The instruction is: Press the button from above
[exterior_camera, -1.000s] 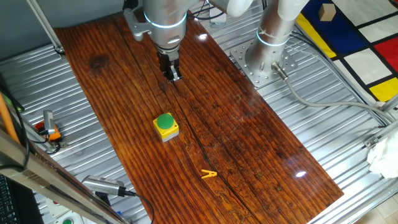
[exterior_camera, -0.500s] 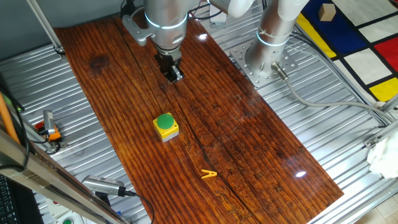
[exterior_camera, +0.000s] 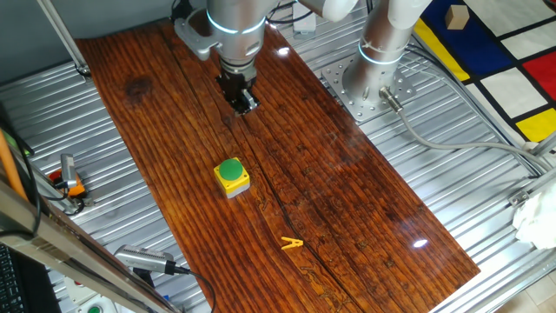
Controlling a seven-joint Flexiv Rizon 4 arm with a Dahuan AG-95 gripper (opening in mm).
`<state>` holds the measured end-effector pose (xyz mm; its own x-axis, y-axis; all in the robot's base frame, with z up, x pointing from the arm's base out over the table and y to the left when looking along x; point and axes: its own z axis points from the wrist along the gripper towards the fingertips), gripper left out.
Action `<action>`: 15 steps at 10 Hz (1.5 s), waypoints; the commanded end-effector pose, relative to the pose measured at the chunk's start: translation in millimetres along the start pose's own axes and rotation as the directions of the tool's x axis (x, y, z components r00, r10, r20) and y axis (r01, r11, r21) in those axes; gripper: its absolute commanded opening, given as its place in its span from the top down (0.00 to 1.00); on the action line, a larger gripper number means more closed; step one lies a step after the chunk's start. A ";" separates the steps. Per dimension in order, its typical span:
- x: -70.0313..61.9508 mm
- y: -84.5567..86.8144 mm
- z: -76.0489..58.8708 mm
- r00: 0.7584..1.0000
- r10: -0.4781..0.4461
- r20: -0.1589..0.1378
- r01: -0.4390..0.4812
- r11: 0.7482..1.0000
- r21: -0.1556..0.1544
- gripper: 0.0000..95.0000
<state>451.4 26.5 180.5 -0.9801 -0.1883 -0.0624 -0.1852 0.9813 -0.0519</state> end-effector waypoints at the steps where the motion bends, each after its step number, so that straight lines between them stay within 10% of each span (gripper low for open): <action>1: 0.4 0.5 -0.4 0.952 0.305 0.012 -0.304 0.952 -0.033 1.00; 5: 0.4 0.5 -0.4 0.929 0.369 0.014 -0.368 0.928 -0.053 1.00; 8: 0.4 0.5 0.0 0.955 0.296 -0.001 -0.295 0.954 -0.045 1.00; 11: 0.4 0.4 0.3 0.973 0.216 -0.083 -0.219 0.975 -0.038 1.00; 15: 0.5 0.4 0.5 0.994 0.081 -0.079 -0.080 0.997 0.024 1.00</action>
<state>451.7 27.2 180.0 -0.9994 0.0292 0.0189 0.0290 0.9995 -0.0091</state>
